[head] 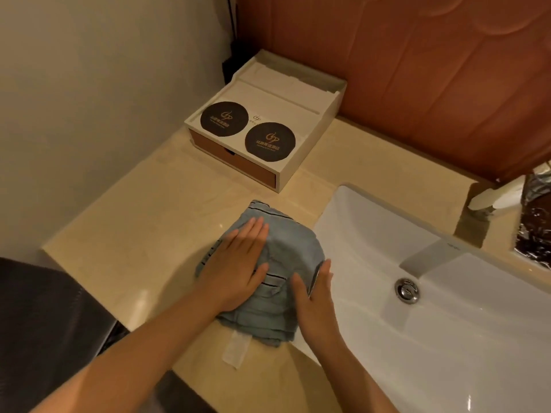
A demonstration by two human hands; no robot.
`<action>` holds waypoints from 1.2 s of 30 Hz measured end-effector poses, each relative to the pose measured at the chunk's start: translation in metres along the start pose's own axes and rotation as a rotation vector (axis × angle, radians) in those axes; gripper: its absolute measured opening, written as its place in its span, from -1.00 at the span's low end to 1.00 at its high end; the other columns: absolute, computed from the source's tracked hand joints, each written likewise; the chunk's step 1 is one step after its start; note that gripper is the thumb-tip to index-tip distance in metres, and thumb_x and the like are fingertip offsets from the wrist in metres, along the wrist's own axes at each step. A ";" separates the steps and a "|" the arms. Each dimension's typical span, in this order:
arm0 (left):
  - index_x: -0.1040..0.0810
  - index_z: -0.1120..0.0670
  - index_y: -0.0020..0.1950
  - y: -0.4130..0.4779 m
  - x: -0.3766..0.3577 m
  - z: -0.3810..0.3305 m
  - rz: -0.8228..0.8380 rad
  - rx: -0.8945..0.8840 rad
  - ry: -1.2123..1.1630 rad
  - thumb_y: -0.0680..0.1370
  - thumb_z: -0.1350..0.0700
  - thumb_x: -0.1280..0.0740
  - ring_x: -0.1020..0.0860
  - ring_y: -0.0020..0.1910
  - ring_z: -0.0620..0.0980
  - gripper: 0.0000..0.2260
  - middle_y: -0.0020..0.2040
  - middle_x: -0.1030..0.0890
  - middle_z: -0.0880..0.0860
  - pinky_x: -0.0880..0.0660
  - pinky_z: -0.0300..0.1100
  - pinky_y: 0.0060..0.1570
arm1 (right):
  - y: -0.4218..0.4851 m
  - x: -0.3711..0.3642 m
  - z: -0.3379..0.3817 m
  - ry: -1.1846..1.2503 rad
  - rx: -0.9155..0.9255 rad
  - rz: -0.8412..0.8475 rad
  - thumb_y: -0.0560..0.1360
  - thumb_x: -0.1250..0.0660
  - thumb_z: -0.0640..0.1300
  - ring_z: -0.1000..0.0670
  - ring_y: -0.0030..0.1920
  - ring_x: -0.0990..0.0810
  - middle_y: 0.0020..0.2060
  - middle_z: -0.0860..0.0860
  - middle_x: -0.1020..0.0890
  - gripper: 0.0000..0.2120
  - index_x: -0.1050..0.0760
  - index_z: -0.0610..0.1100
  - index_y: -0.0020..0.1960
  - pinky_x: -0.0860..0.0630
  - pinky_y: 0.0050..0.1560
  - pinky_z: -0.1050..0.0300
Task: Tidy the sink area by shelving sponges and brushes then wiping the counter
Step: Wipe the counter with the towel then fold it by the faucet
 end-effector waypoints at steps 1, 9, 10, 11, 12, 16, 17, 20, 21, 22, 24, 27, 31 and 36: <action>-0.15 0.19 0.49 0.000 0.001 -0.001 -0.007 -0.001 0.014 0.55 -0.08 -0.05 -0.07 0.47 0.00 -0.43 0.49 -0.24 0.16 0.01 -0.13 0.41 | -0.003 -0.007 0.002 0.128 -0.031 0.033 0.58 -0.09 0.10 0.00 0.49 -0.13 0.47 0.09 -0.13 -0.34 0.23 0.04 0.51 -0.15 0.44 0.14; -0.05 0.18 0.50 0.021 -0.007 -0.013 -0.031 -0.007 -0.003 0.55 -0.05 0.01 -0.10 0.49 0.02 -0.44 0.51 -0.20 0.15 0.00 -0.10 0.42 | 0.023 -0.023 0.003 0.340 -0.035 -0.084 0.63 0.04 -0.04 0.26 0.36 -0.14 0.44 0.18 -0.06 -0.44 0.31 0.05 0.49 -0.13 0.32 0.46; -0.05 0.19 0.50 0.023 -0.006 -0.014 -0.042 -0.004 -0.004 0.56 -0.05 0.02 -0.11 0.49 0.02 -0.44 0.51 -0.20 0.16 0.00 -0.10 0.42 | 0.026 -0.021 0.005 0.349 -0.016 -0.102 0.63 0.04 -0.07 0.32 0.32 -0.16 0.40 0.22 -0.07 -0.44 0.31 0.05 0.49 -0.13 0.23 0.59; -0.07 0.20 0.50 0.026 -0.007 -0.016 -0.050 -0.005 -0.004 0.56 -0.04 0.03 -0.11 0.48 0.03 -0.45 0.50 -0.21 0.17 -0.01 -0.10 0.42 | 0.030 -0.018 0.008 0.361 0.007 -0.125 0.64 0.04 -0.10 0.39 0.28 -0.19 0.37 0.23 -0.08 -0.45 0.29 0.04 0.49 -0.14 0.15 0.65; -0.08 0.21 0.50 0.030 -0.007 -0.018 -0.055 -0.004 -0.012 0.57 -0.04 0.04 -0.12 0.48 0.04 -0.45 0.50 -0.22 0.18 0.00 -0.11 0.42 | 0.035 -0.014 0.012 0.369 0.032 -0.148 0.64 0.04 -0.12 0.43 0.26 -0.21 0.37 0.23 -0.09 -0.46 0.27 0.03 0.49 -0.15 0.13 0.67; -0.09 0.22 0.48 0.048 -0.009 -0.026 -0.077 -0.013 -0.036 0.62 -0.05 0.18 -0.20 0.47 0.08 -0.48 0.47 -0.27 0.19 -0.04 -0.10 0.42 | 0.053 0.005 0.028 0.335 0.146 -0.218 0.63 0.02 -0.09 0.08 0.46 -0.20 0.50 0.01 -0.11 -0.51 0.18 0.06 0.47 -0.17 0.39 0.37; -0.08 0.21 0.48 0.053 -0.009 -0.028 -0.088 -0.021 -0.037 0.62 -0.04 0.17 -0.23 0.46 0.09 -0.49 0.47 -0.28 0.20 -0.06 -0.10 0.41 | 0.057 0.010 0.030 0.318 0.176 -0.227 0.61 0.02 -0.05 0.03 0.48 -0.19 0.51 -0.04 -0.11 -0.49 0.18 0.06 0.47 -0.16 0.42 0.25; -0.08 0.21 0.48 0.060 -0.009 -0.033 -0.102 -0.022 -0.043 0.60 -0.01 0.09 -0.25 0.46 0.10 -0.50 0.47 -0.28 0.19 -0.14 -0.07 0.44 | 0.065 0.020 0.033 0.249 0.246 -0.263 0.58 0.05 0.00 0.00 0.49 -0.18 0.52 -0.06 -0.11 -0.48 0.22 0.16 0.45 -0.16 0.46 0.04; -0.07 0.21 0.48 0.061 -0.009 -0.035 -0.103 -0.016 -0.044 0.60 -0.01 0.11 -0.24 0.46 0.09 -0.50 0.48 -0.27 0.18 -0.19 -0.05 0.45 | 0.066 0.023 0.034 0.226 0.269 -0.279 0.59 0.05 0.01 -0.01 0.49 -0.17 0.52 -0.06 -0.10 -0.49 0.23 0.23 0.43 -0.17 0.47 -0.02; -0.08 0.21 0.48 0.064 -0.008 -0.036 -0.098 -0.008 -0.048 0.61 -0.01 0.17 -0.24 0.47 0.09 -0.50 0.48 -0.26 0.17 -0.22 -0.04 0.43 | 0.068 0.026 0.034 0.205 0.288 -0.294 0.60 0.06 0.01 -0.02 0.50 -0.16 0.52 -0.06 -0.09 -0.50 0.24 0.27 0.41 -0.17 0.47 -0.07; -0.11 0.22 0.47 0.070 -0.008 -0.040 -0.078 -0.005 -0.061 0.61 -0.03 0.26 -0.26 0.46 0.09 -0.47 0.47 -0.29 0.18 -0.26 0.00 0.40 | 0.072 0.032 0.035 0.176 0.300 -0.319 0.60 0.06 0.01 -0.03 0.51 -0.11 0.53 -0.06 -0.06 -0.50 0.25 0.24 0.42 -0.15 0.48 -0.11; -0.16 0.24 0.45 0.085 -0.007 -0.052 -0.080 -0.054 -0.065 0.62 -0.03 0.24 -0.31 0.43 0.13 -0.48 0.44 -0.33 0.20 -0.31 0.06 0.36 | 0.080 0.048 0.033 0.157 0.280 -0.353 0.57 0.05 -0.03 0.04 0.53 0.00 0.54 0.00 0.03 -0.49 0.24 0.21 0.40 -0.04 0.51 -0.09; -0.25 0.25 0.44 0.111 -0.010 -0.059 -0.072 0.014 -0.070 0.55 0.00 0.06 -0.33 0.42 0.14 -0.47 0.43 -0.34 0.21 -0.30 0.04 0.34 | 0.096 0.074 0.047 -0.156 0.301 -0.396 0.56 0.09 -0.06 0.08 0.52 0.11 0.49 0.11 0.12 -0.45 0.28 0.01 0.46 0.24 0.49 0.18; -0.32 0.28 0.41 0.139 -0.010 -0.062 -0.089 0.097 -0.099 0.55 0.02 0.04 -0.35 0.40 0.16 -0.48 0.40 -0.37 0.25 -0.33 0.04 0.32 | 0.116 0.099 0.070 -0.568 0.279 -0.450 0.56 0.12 -0.07 -0.02 0.53 0.13 0.53 -0.08 0.04 -0.43 0.23 -0.14 0.51 0.29 0.45 0.10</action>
Point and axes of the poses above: each hand's wrist, its own y-axis towards the middle knuckle, its own x-axis out of the back of the hand, z = x × y, the point moved 9 cm from there along y, towards the middle knuckle
